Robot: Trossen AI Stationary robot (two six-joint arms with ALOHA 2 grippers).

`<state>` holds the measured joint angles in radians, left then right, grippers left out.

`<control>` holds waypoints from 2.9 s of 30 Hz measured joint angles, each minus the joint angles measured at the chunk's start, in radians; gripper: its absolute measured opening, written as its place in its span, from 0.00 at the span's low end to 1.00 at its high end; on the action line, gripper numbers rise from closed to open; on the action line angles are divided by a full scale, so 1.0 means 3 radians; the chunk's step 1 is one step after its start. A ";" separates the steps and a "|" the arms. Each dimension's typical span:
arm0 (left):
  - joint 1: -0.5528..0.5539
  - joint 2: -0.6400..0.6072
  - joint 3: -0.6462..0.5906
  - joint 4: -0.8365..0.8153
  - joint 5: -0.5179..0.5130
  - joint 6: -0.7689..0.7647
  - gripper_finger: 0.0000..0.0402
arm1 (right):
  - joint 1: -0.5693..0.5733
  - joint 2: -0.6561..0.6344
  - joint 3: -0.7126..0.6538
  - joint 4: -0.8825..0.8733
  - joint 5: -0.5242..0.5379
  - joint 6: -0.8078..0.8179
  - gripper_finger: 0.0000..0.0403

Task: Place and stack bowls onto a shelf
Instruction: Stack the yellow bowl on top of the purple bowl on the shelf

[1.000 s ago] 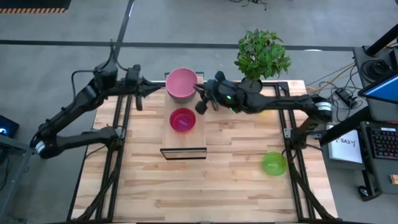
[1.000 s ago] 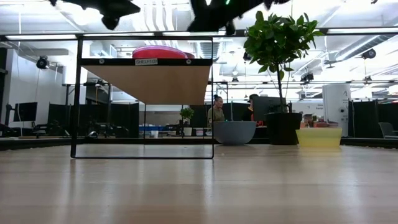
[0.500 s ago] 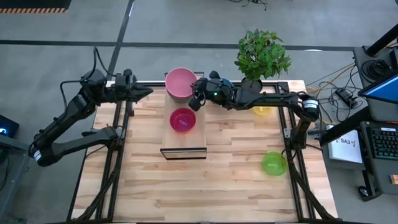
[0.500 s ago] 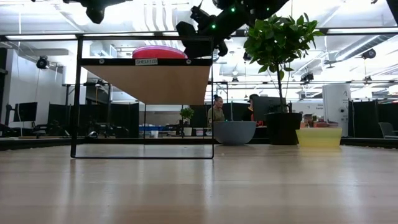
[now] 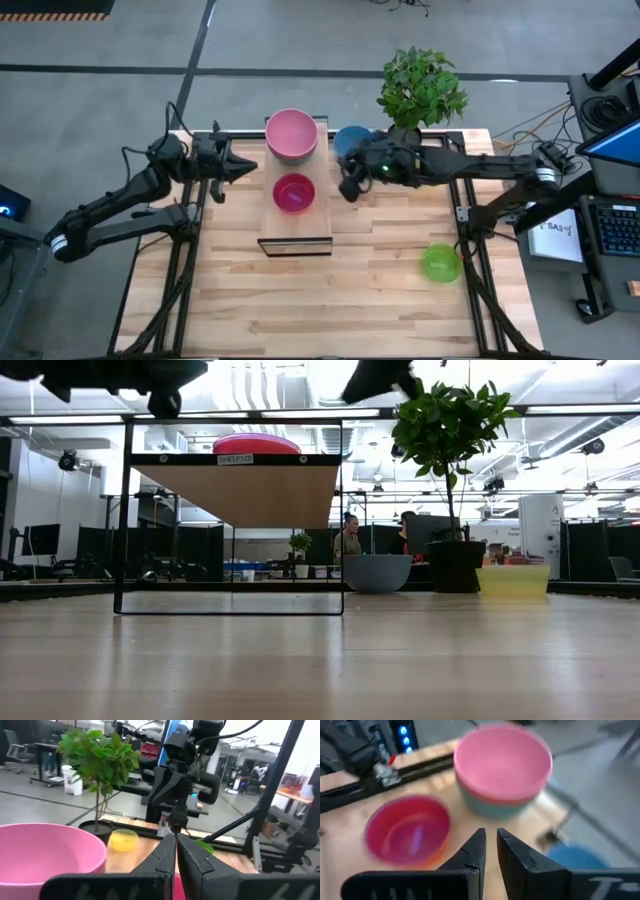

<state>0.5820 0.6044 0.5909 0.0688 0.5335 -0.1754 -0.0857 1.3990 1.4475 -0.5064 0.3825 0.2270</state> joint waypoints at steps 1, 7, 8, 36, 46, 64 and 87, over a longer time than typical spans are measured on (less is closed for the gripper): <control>-0.0021 0.0001 -0.0051 0.0088 0.0001 -0.0027 0.00 | 0.0030 -0.0067 0.0001 -0.0216 -0.0004 0.0164 0.09; -0.0079 0.0038 -0.0170 0.0343 -0.0003 -0.0096 0.00 | 0.0075 -0.0280 0.0000 -0.1383 -0.0336 0.1065 0.09; -0.0084 0.0042 -0.0170 0.0347 -0.0003 -0.0096 0.00 | 0.0075 -0.0283 0.0000 -0.1568 -0.0386 0.1167 0.09; -0.0193 0.0032 -0.0166 0.0546 -0.0009 -0.0348 0.00 | -0.1176 -0.0161 -0.1602 -0.1743 -0.0305 0.0766 0.18; -0.0193 0.0039 -0.0165 0.0591 -0.0065 -0.0329 0.00 | -0.1244 -0.0159 -0.1864 -0.1222 0.0008 0.0547 0.38; -0.0193 0.0043 -0.0165 0.0594 -0.0100 -0.0309 0.00 | -0.1245 -0.0157 -0.2508 -0.0341 0.0388 0.0548 0.30; -0.0193 0.0043 -0.0165 0.0593 -0.0099 -0.0255 0.00 | -0.0537 -0.0606 -0.2218 -0.0427 -0.0346 0.0510 0.02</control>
<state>0.5240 0.6174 0.5415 0.2467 0.5037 -0.2518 -0.2468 1.2172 0.7822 -0.6345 0.2787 0.3801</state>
